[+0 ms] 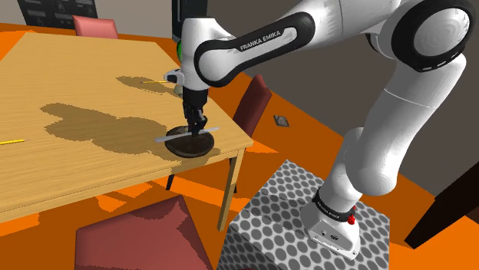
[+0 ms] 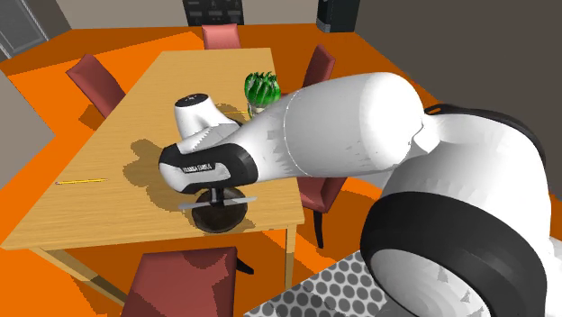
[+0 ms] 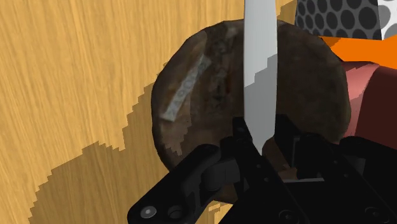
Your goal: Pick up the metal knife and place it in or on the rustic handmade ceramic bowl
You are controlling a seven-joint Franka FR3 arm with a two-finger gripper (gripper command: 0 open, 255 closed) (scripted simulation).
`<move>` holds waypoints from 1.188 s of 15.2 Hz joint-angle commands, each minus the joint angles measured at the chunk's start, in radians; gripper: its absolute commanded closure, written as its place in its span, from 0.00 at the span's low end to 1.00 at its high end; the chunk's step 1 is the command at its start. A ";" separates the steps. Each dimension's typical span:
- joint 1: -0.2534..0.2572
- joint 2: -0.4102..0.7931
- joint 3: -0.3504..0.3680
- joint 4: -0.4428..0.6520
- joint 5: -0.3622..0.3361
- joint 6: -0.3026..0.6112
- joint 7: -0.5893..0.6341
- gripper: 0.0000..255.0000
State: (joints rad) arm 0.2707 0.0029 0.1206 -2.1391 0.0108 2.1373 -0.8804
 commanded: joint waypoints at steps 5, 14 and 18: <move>0.001 0.014 0.001 -0.017 -0.002 0.031 0.002 1.00; 0.001 0.014 0.001 -0.017 -0.002 0.031 0.002 0.00; 0.000 -0.027 0.000 0.041 0.003 -0.067 -0.002 0.00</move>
State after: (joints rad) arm 0.2711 -0.0122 0.1210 -2.1171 0.0122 2.1022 -0.8800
